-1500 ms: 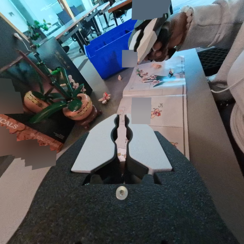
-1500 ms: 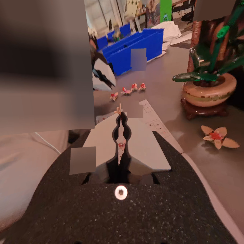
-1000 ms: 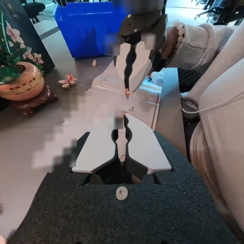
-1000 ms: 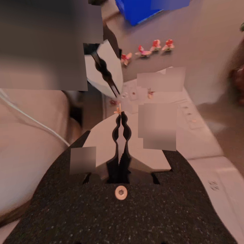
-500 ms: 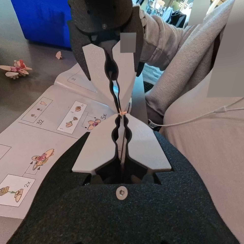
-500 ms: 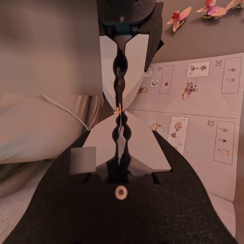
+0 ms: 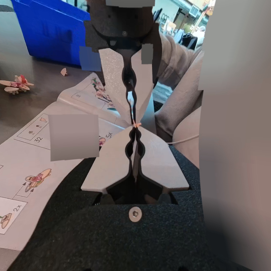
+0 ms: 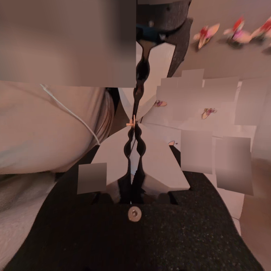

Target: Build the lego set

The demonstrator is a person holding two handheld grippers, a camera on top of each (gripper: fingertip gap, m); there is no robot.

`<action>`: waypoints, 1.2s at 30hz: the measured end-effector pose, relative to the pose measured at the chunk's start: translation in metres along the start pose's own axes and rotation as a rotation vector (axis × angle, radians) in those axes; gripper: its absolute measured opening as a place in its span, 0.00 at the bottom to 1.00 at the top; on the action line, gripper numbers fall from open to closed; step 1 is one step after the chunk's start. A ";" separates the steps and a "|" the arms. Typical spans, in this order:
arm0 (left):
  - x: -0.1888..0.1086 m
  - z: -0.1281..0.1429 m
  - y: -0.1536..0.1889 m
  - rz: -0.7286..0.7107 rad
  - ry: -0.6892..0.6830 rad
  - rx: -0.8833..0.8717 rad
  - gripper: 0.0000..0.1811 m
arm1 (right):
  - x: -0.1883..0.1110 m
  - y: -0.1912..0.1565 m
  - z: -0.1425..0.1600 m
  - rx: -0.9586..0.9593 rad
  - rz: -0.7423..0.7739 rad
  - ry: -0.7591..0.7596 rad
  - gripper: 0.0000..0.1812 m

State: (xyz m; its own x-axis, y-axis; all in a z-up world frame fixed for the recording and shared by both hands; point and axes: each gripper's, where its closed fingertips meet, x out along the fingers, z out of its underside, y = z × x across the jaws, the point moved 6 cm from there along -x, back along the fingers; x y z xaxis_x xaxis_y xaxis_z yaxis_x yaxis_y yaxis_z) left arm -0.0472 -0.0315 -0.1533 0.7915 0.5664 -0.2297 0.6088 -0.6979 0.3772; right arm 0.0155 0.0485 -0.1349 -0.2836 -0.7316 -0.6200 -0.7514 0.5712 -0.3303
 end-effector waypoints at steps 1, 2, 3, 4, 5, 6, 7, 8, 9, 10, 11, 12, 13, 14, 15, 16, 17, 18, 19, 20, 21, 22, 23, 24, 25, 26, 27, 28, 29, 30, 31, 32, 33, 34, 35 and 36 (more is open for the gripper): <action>-0.002 -0.003 0.000 -0.010 0.033 -0.018 0.00 | -0.004 -0.001 -0.001 -0.028 0.047 0.068 0.03; -0.005 -0.005 -0.001 -0.025 0.062 -0.034 0.00 | -0.009 -0.003 -0.003 -0.050 0.098 0.145 0.05; -0.009 -0.008 -0.002 -0.042 0.098 -0.058 0.00 | -0.017 -0.006 -0.003 -0.070 0.153 0.221 0.08; -0.013 -0.011 -0.004 -0.061 0.149 -0.097 0.00 | -0.027 -0.007 -0.001 -0.091 0.236 0.286 0.11; -0.017 -0.014 -0.005 -0.066 0.201 -0.147 0.00 | -0.040 -0.010 0.004 -0.110 0.343 0.340 0.16; -0.022 -0.016 -0.007 -0.077 0.248 -0.197 0.00 | -0.055 -0.012 0.012 -0.116 0.466 0.393 0.23; -0.027 -0.017 -0.011 -0.103 0.289 -0.236 0.00 | -0.072 -0.015 0.023 -0.105 0.603 0.434 0.30; -0.031 -0.016 -0.014 -0.119 0.309 -0.267 0.00 | -0.087 -0.020 0.037 -0.093 0.728 0.446 0.33; -0.034 -0.014 -0.016 -0.127 0.320 -0.301 0.00 | -0.099 -0.027 0.052 -0.077 0.830 0.431 0.33; -0.037 -0.011 -0.019 -0.131 0.331 -0.341 0.00 | -0.107 -0.033 0.070 -0.051 0.908 0.384 0.30; -0.037 -0.008 -0.021 -0.128 0.339 -0.382 0.00 | -0.111 -0.039 0.087 -0.011 0.958 0.314 0.25; -0.037 -0.005 -0.023 -0.124 0.343 -0.418 0.00 | -0.112 -0.044 0.103 0.035 0.976 0.239 0.22; -0.036 -0.003 -0.023 -0.119 0.347 -0.442 0.00 | -0.111 -0.048 0.117 0.086 0.981 0.176 0.19; -0.034 -0.001 -0.023 -0.113 0.347 -0.456 0.00 | -0.108 -0.051 0.129 0.138 0.973 0.128 0.18; -0.031 0.000 -0.022 -0.110 0.346 -0.460 0.00 | -0.104 -0.052 0.139 0.191 0.968 0.093 0.17; -0.028 0.002 -0.022 -0.112 0.341 -0.462 0.00 | -0.101 -0.054 0.148 0.239 0.952 0.063 0.17; -0.026 0.003 -0.022 -0.113 0.333 -0.461 0.00 | -0.098 -0.056 0.157 0.279 0.931 0.035 0.16; -0.024 0.004 -0.022 -0.115 0.327 -0.459 0.00 | -0.100 -0.057 0.165 0.317 0.941 0.016 0.15; -0.022 0.004 -0.022 -0.119 0.326 -0.458 0.00 | -0.103 -0.059 0.173 0.350 0.964 0.001 0.13; -0.022 0.005 -0.023 -0.125 0.329 -0.458 0.00 | -0.106 -0.059 0.180 0.379 0.988 -0.015 0.10; -0.021 0.006 -0.024 -0.131 0.333 -0.457 0.00 | -0.109 -0.060 0.185 0.397 1.000 -0.021 0.07; -0.021 0.007 -0.024 -0.135 0.338 -0.458 0.00 | -0.110 -0.060 0.187 0.405 0.994 -0.018 0.07; -0.021 0.008 -0.025 -0.141 0.340 -0.464 0.00 | -0.110 -0.060 0.188 0.407 0.988 -0.016 0.07; -0.021 0.009 -0.026 -0.147 0.339 -0.469 0.00 | -0.109 -0.059 0.187 0.403 0.988 -0.013 0.07; -0.021 0.010 -0.026 -0.153 0.340 -0.471 0.00 | -0.107 -0.057 0.185 0.394 0.987 -0.005 0.08; -0.022 0.010 -0.026 -0.161 0.342 -0.469 0.00 | -0.106 -0.054 0.180 0.385 0.987 0.004 0.09; -0.022 0.011 -0.026 -0.167 0.344 -0.465 0.00 | -0.104 -0.050 0.174 0.377 0.989 0.007 0.10; -0.021 0.011 -0.026 -0.170 0.344 -0.458 0.00 | -0.104 -0.046 0.169 0.375 1.003 -0.001 0.11; -0.021 0.011 -0.025 -0.174 0.340 -0.453 0.00 | -0.104 -0.043 0.166 0.373 1.018 -0.015 0.11; -0.021 0.012 -0.025 -0.180 0.336 -0.448 0.00 | -0.105 -0.041 0.162 0.369 1.036 -0.021 0.11; -0.020 0.012 -0.026 -0.186 0.335 -0.444 0.00 | -0.109 -0.040 0.158 0.362 1.060 -0.011 0.11; -0.020 0.012 -0.026 -0.192 0.332 -0.442 0.00 | -0.114 -0.042 0.152 0.350 1.073 0.015 0.12; -0.020 0.013 -0.026 -0.197 0.330 -0.442 0.00 | -0.121 -0.045 0.147 0.340 1.092 0.042 0.12; -0.020 0.013 -0.026 -0.202 0.329 -0.443 0.00 | -0.131 -0.050 0.143 0.334 1.134 0.055 0.13; -0.020 0.013 -0.026 -0.204 0.330 -0.442 0.00 | -0.145 -0.056 0.140 0.323 1.204 0.053 0.13; -0.021 0.013 -0.026 -0.204 0.332 -0.442 0.00 | -0.161 -0.063 0.140 0.313 1.293 0.039 0.16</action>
State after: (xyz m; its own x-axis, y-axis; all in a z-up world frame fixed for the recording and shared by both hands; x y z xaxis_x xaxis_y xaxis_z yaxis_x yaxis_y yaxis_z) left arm -0.0787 -0.0310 -0.1704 0.5580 0.8268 -0.0705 0.6108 -0.3518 0.7093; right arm 0.1918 0.1828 -0.1136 -0.7055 0.3916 -0.5906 0.2364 0.9158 0.3248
